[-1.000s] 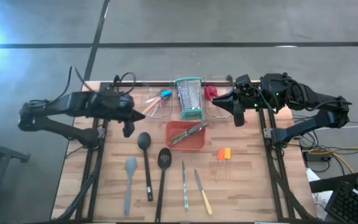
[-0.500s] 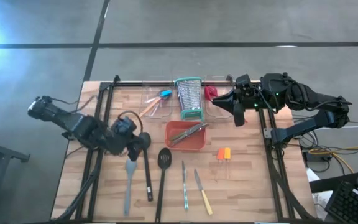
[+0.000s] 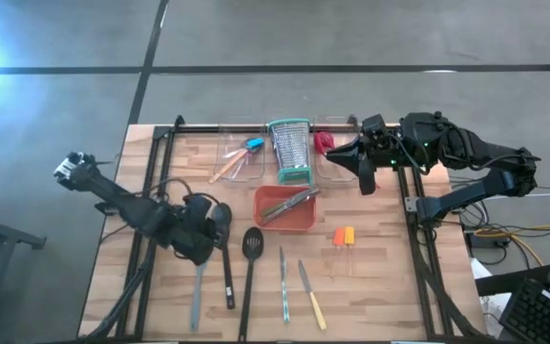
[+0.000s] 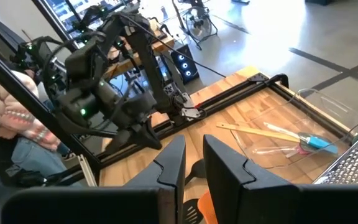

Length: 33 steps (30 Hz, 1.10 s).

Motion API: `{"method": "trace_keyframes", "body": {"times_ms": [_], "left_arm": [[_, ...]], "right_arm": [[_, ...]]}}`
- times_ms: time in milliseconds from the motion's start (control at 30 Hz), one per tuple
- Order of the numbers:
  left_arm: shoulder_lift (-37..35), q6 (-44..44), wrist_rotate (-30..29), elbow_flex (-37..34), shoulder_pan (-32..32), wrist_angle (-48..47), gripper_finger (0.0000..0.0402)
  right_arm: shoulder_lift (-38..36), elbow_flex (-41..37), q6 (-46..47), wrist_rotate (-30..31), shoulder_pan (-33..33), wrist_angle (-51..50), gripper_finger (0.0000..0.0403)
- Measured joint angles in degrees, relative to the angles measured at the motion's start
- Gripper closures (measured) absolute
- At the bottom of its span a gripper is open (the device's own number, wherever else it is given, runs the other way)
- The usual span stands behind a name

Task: Pick & Place Kitchen Items
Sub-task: Put the black serving spoon into the right transparent bin

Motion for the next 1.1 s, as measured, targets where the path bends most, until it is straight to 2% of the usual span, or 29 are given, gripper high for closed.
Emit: {"method": "trace_keyframes", "body": {"times_ms": [133,233,433,533,667,800,1100], "left_arm": [[2.28,-8.77,2.82,0.00,0.82,-2.62,0.0374],[4.11,-11.81,6.27,-0.02,1.31,-3.15,0.0342],[8.18,-15.16,13.49,-1.64,3.79,-2.14,0.0241],[9.62,-15.26,18.12,-4.15,6.07,1.38,0.0190],[11.18,-13.83,19.12,-7.25,9.32,5.44,0.0141],[11.80,-12.93,19.21,-10.25,13.14,9.55,0.0124],[12.21,-11.50,21.57,-17.28,16.96,23.14,0.0128]], "right_arm": [[-0.62,0.03,1.15,-0.05,-0.53,-0.69,0.0351],[-1.32,0.89,1.56,0.01,-1.29,-3.41,0.0351],[-2.17,1.11,1.09,0.01,-3.14,-5.04,0.0351],[-2.38,1.11,-0.66,-0.82,-3.84,-5.22,0.0351],[-2.84,1.11,-2.33,-0.96,-4.05,-6.66,0.0351],[-3.08,1.11,-2.99,-0.94,-4.13,-8.27,0.0351],[-3.16,1.11,-4.96,-0.92,-4.13,-8.20,0.0351]]}}
